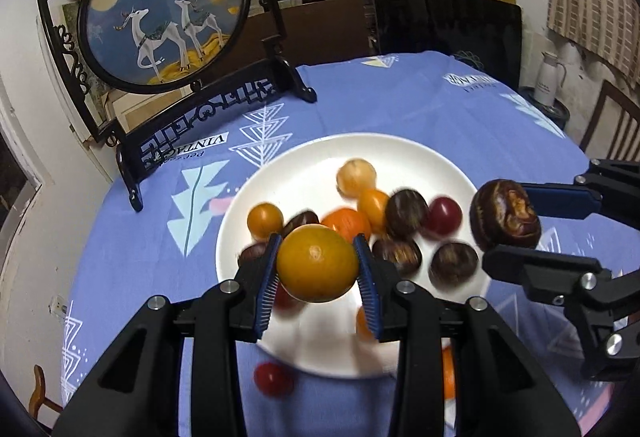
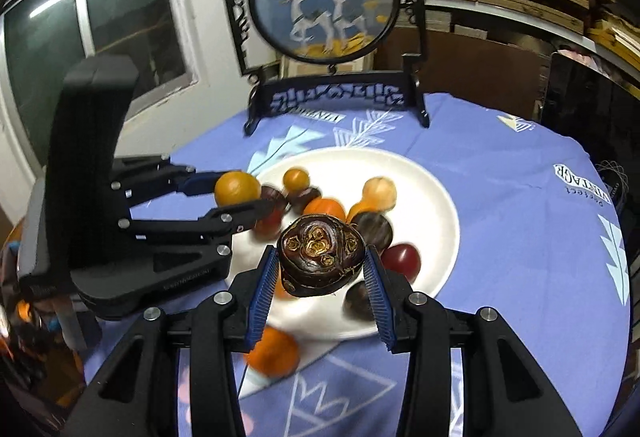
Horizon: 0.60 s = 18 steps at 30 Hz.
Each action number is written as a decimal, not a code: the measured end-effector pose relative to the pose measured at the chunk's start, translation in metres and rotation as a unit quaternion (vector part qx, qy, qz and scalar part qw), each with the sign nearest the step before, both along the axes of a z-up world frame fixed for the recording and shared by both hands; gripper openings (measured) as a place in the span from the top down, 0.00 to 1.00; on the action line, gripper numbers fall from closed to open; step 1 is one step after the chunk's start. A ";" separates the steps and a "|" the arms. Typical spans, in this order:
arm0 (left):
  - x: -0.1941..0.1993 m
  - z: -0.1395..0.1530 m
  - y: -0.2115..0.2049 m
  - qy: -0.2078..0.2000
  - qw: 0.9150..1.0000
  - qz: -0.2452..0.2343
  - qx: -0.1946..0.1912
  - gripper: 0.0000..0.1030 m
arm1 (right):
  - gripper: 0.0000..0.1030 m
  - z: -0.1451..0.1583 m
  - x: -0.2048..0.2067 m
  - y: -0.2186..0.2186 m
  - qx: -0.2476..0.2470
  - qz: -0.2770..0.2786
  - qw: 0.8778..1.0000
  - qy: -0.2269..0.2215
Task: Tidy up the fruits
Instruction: 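Set the yellow fruit and the water chestnut on the white plate, opening both tools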
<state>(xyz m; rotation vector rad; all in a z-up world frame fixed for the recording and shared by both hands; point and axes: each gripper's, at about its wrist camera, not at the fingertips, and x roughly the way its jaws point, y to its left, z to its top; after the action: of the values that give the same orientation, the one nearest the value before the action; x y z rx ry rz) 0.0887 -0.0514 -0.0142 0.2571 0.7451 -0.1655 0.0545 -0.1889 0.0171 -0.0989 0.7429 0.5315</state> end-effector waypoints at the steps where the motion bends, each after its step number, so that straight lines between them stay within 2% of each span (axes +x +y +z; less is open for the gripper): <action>1: 0.006 0.001 0.001 0.000 1.000 0.003 -0.004 0.66 | 0.57 0.001 0.005 -0.001 0.004 -0.004 1.000 -0.003; 9: 0.054 0.000 0.021 0.024 0.997 0.043 -0.053 0.66 | 0.57 -0.009 0.043 -0.005 0.027 -0.041 0.999 0.004; 18: 0.083 -0.018 0.015 0.038 0.997 0.057 -0.027 0.65 | 0.57 -0.024 0.082 0.006 0.028 -0.057 0.998 0.020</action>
<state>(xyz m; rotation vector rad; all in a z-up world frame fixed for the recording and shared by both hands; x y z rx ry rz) 0.1719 -0.0368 -0.0325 0.1573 0.8268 -0.0880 0.1366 -0.1832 -0.0067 0.0070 0.7671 0.4465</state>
